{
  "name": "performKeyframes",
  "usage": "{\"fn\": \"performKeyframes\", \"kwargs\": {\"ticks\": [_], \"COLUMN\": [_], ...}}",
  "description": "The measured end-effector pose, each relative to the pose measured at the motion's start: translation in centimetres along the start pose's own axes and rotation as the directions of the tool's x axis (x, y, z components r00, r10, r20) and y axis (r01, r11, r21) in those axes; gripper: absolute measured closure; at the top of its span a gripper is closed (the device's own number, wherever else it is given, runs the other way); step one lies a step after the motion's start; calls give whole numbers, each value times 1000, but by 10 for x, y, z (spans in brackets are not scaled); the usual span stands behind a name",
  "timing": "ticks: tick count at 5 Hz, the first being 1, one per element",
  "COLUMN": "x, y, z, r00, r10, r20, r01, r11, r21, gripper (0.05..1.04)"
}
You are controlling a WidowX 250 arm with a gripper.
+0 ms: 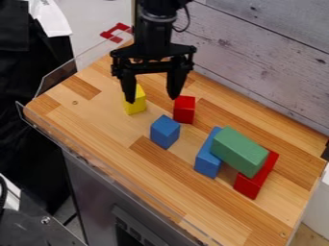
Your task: Put the yellow cube on top of the tower
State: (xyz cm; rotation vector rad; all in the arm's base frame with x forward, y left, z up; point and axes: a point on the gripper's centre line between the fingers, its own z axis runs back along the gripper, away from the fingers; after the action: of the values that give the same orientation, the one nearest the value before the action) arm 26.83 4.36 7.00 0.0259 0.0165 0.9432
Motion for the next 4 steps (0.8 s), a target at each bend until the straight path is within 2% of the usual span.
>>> {"fn": "performKeyframes", "kwargs": {"ticks": [1,4], "x": [4,23], "y": [3,2], "z": [-13,-32], "r00": [999,990], "r10": [24,119], "r20": [-40,-77], "r01": [-23,-122], "r11": [999,992], "r21": [28,-27], "gripper": [83,83]}}
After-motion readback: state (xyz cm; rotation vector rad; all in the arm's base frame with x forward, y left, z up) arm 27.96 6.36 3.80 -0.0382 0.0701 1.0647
